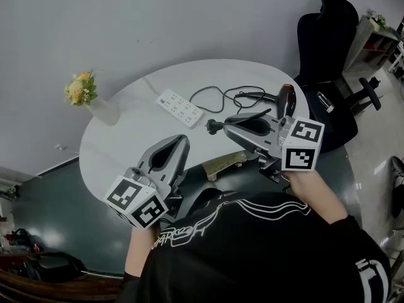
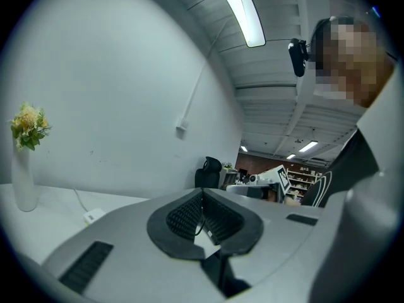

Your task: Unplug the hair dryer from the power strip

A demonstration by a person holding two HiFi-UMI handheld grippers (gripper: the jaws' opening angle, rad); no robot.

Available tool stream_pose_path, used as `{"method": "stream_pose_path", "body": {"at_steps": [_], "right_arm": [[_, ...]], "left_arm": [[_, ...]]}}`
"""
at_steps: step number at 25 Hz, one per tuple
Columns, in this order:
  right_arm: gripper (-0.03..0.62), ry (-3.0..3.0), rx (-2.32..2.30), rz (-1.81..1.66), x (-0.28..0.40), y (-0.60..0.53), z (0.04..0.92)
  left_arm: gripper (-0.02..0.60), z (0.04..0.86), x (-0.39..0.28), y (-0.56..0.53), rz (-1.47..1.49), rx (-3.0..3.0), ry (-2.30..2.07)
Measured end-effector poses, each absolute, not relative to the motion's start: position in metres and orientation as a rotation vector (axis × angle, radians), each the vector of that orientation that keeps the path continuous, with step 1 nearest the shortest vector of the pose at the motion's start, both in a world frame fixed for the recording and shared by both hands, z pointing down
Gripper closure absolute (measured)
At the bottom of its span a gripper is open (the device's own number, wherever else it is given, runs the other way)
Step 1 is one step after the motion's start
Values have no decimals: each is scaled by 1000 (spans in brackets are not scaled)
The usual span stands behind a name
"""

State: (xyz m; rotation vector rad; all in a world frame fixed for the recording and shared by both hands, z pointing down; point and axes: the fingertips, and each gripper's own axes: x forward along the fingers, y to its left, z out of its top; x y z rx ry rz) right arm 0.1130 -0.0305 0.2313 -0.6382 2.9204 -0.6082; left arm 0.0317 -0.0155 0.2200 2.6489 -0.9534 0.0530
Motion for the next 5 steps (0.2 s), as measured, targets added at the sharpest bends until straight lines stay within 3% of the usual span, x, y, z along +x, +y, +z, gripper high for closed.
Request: {"method": "stream_pose_path", "body": {"at_steps": [5], "right_arm": [[568,2933,-635,-608,108,-33,233]], "left_arm": [[575,222,29,-18,70,2653,-961]]}}
